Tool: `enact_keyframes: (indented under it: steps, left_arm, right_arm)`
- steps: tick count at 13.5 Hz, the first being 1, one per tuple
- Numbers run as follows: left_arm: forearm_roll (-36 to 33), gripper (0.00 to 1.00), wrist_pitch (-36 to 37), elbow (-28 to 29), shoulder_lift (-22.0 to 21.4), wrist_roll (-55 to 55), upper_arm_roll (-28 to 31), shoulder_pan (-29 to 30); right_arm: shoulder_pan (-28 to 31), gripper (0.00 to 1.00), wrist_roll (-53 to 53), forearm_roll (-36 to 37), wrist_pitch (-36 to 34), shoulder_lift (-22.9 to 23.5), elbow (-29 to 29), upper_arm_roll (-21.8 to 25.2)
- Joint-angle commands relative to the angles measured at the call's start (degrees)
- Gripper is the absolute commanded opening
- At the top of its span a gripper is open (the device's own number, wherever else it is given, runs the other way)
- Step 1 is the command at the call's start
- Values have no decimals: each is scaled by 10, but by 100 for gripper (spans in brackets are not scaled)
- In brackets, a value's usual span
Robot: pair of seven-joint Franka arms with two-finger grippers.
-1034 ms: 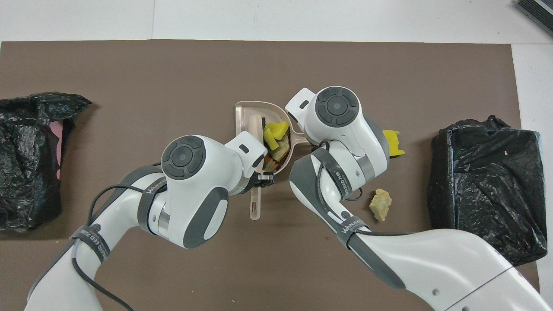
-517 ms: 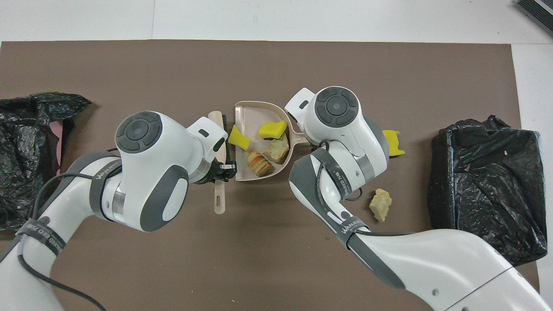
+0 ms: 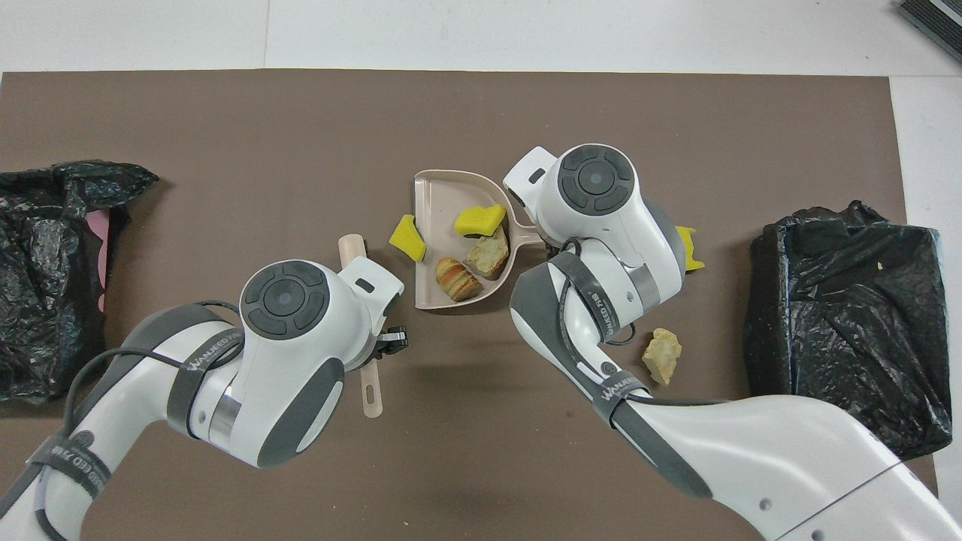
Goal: Sweep and dump trash in bin
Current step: 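Sweep the remaining debris into the dustpan with the left gripper's brush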
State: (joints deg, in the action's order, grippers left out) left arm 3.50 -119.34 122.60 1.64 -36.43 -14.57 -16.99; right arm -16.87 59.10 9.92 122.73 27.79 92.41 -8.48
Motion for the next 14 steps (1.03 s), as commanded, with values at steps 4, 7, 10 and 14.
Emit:
enact_keyframes:
  steps: [4, 7, 10, 14]
  left_arm:
    - [-3, 0, -84, -7, 34, 110, 0, -8]
    - [31, 0, -66, -51, 61, 181, -10, -11]
    - [96, 0, -34, -94, 75, 186, -9, -24]
    - [95, 0, -13, -83, 55, 115, -5, -18]
  right_arm:
    - [11, 0, 34, 5, 10, -4, 3, -6]
    - [11, 0, 34, 5, 11, -3, 3, -6]
    - [12, 0, 33, 4, 12, -3, 2, -6]
    - [16, 0, 33, 3, 11, -3, 0, -6]
